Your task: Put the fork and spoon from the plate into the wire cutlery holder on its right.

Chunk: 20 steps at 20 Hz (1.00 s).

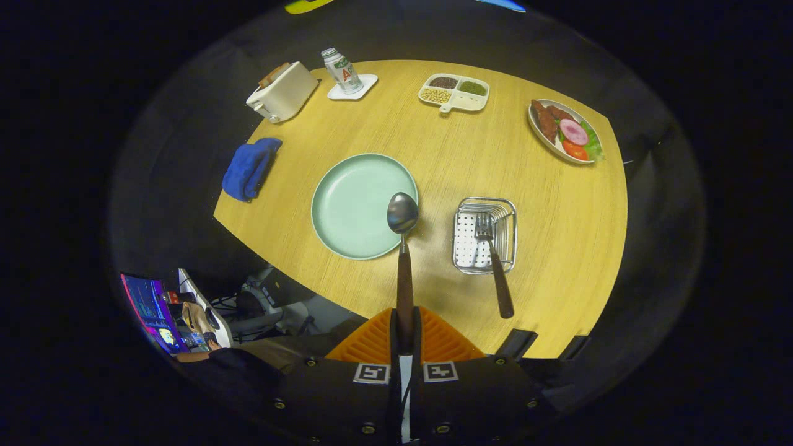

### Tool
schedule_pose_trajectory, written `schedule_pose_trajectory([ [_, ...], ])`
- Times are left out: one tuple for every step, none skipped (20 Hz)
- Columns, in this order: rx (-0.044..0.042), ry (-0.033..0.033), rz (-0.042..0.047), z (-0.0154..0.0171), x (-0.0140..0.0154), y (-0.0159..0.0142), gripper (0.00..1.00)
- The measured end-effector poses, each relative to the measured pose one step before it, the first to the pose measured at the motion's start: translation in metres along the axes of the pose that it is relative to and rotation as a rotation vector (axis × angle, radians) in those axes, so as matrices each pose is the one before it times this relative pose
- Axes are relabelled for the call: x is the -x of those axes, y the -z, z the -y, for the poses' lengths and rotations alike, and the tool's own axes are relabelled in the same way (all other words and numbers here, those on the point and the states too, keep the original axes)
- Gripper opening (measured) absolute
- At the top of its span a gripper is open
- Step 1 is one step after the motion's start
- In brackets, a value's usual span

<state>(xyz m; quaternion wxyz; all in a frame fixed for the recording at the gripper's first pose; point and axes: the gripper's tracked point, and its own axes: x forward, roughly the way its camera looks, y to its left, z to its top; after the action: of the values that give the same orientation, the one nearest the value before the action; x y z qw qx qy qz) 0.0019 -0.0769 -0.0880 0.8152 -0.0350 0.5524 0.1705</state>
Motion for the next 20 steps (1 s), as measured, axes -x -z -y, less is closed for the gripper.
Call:
schedule_pose_trajectory([
  [-0.00800,0.01223,0.00141,0.00776,0.00464,0.00124,0.05],
  [-0.00700,0.00997,-0.00013,0.00713,0.00444,0.00097,0.06],
  [-0.00609,0.00834,-0.00472,0.00632,0.00346,0.00303,0.05],
  [-0.00566,0.00751,-0.00573,0.00655,0.00323,0.00213,0.06],
  [-0.00268,0.00739,-0.00924,0.00561,0.00278,0.00242,0.06],
  [-0.00263,0.00914,-0.01141,0.00667,0.00225,0.00230,0.06],
  [0.00102,0.00841,-0.00924,0.00530,0.00127,0.00163,0.06],
  [-0.00055,0.00781,-0.00919,0.00575,0.00180,0.00108,0.05],
  [0.00225,0.00830,-0.00960,0.00521,0.00120,0.00044,0.06],
  [0.00125,0.00586,-0.00694,0.00446,0.00099,-0.00034,0.05],
  [-0.00122,0.00407,-0.00524,0.00330,0.00036,-0.00013,0.06],
  [0.00336,0.00335,-0.00633,0.00268,0.00059,-0.00115,0.06],
  [0.00112,0.00301,-0.00708,0.00199,-0.00014,-0.00019,0.06],
  [0.00315,0.00074,-0.00700,0.00241,-0.00047,-0.00058,0.05],
  [0.00199,-0.00087,-0.00541,0.00102,-0.00120,-0.00088,0.06],
  [0.00062,-0.00157,-0.00364,0.00107,-0.00150,-0.00220,0.06],
  [0.00252,-0.00162,-0.00801,0.00100,-0.00245,0.00000,0.05],
  [0.00112,0.00095,-0.00973,0.00268,-0.00186,-0.00035,0.05],
  [0.00242,0.00292,-0.00917,0.00164,-0.00226,-0.00131,0.06],
  [0.00261,0.00111,-0.00786,0.00162,-0.00274,-0.00132,0.06],
])
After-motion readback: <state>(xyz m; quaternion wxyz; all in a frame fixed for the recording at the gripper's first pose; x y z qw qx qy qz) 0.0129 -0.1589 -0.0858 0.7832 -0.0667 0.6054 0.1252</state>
